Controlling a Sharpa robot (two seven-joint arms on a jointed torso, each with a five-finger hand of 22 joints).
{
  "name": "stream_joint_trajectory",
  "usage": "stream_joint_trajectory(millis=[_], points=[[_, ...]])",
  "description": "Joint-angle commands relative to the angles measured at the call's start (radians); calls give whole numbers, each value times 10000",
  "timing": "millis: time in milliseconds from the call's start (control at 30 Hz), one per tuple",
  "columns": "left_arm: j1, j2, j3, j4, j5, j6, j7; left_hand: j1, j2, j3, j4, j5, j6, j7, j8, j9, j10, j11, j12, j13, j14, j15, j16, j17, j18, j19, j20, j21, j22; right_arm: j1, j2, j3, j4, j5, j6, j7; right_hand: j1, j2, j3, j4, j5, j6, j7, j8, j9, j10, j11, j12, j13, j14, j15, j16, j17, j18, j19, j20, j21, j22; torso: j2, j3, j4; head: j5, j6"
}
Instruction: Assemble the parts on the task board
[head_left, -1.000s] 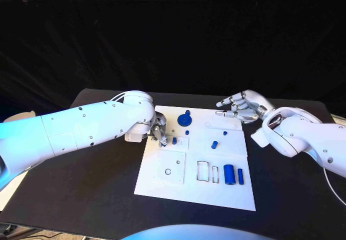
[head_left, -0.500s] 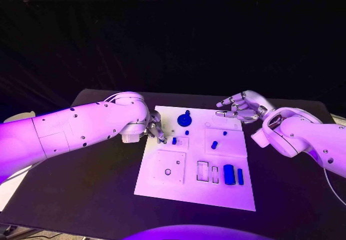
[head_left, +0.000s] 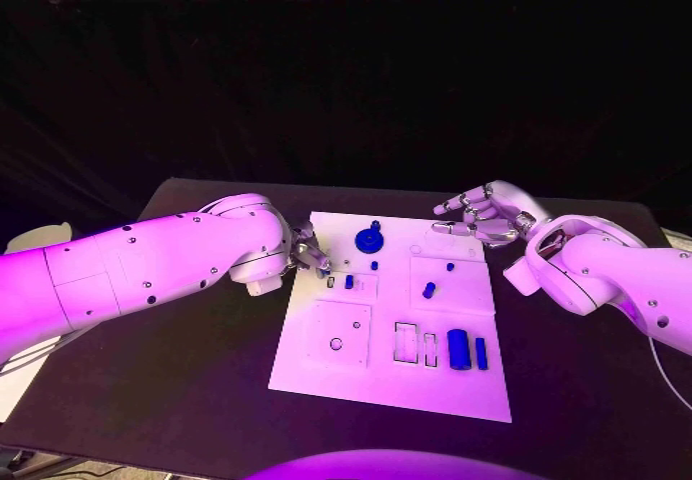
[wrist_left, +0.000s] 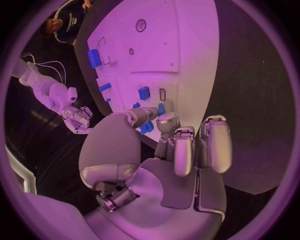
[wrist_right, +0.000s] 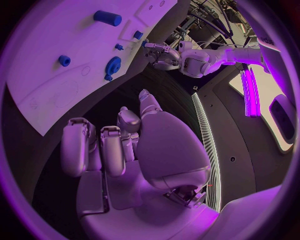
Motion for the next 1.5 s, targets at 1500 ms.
stream_joint_trajectory(millis=[1500], points=[[-122, 528, 12, -441, -1195, 1625, -299, 40, 58, 227, -1580, 80, 746, -212, -74, -462, 753, -98, 835, 1109, 1033, 7, 31, 2633, -206, 940, -29, 343, 2383, -4, 20, 0, 37, -86, 121, 64, -121, -7, -101, -6, 74, 57, -2, -39, 1, -60, -17, 50, -18, 794, -83, -30, 1594, 154, -45, -29, -61, 1, 7, -12, -5, -87, -174]])
